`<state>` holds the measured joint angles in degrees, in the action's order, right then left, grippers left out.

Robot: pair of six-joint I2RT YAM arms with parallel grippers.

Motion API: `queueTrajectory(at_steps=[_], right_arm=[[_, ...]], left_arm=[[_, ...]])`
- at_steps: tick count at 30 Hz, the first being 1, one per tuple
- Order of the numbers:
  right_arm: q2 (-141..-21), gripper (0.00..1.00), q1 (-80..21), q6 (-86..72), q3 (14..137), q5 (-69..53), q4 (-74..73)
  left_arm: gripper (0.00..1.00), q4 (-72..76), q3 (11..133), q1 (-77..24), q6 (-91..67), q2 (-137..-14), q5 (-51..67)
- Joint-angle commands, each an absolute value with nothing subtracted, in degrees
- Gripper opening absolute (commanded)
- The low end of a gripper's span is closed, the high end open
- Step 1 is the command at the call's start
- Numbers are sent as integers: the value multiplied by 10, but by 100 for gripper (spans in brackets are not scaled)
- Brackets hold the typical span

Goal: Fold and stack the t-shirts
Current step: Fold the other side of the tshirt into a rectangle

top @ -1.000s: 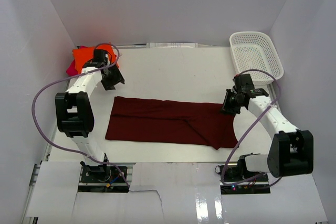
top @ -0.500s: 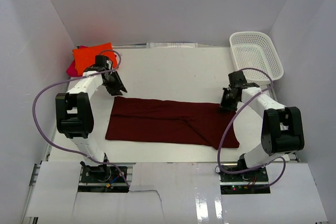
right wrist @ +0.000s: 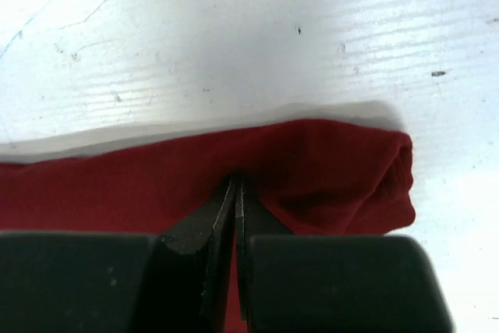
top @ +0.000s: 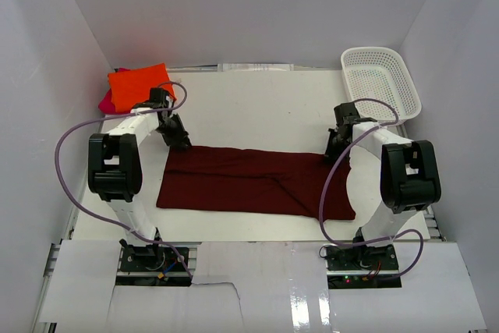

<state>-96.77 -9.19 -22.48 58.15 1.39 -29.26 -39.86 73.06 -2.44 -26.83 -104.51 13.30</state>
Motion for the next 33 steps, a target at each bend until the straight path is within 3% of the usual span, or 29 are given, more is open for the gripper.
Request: queueTrajectory(at_steps=[1, 11, 22, 33], right_arm=[[-984, 8, -94, -220, 608, 33, -277], [-1068, 8, -94, -220, 672, 21, -278], [-1177, 8, -94, -219, 809, 15, -304], [-1227, 8, -76, -211, 881, 17, -310]], left_arm=[[30, -401, 726, -25, -260, -1068, 115], [30, -403, 751, -25, -255, -1119, 94], [31, -446, 872, -18, -257, -1218, 22], [32, -466, 908, -2, -259, -1227, -19]])
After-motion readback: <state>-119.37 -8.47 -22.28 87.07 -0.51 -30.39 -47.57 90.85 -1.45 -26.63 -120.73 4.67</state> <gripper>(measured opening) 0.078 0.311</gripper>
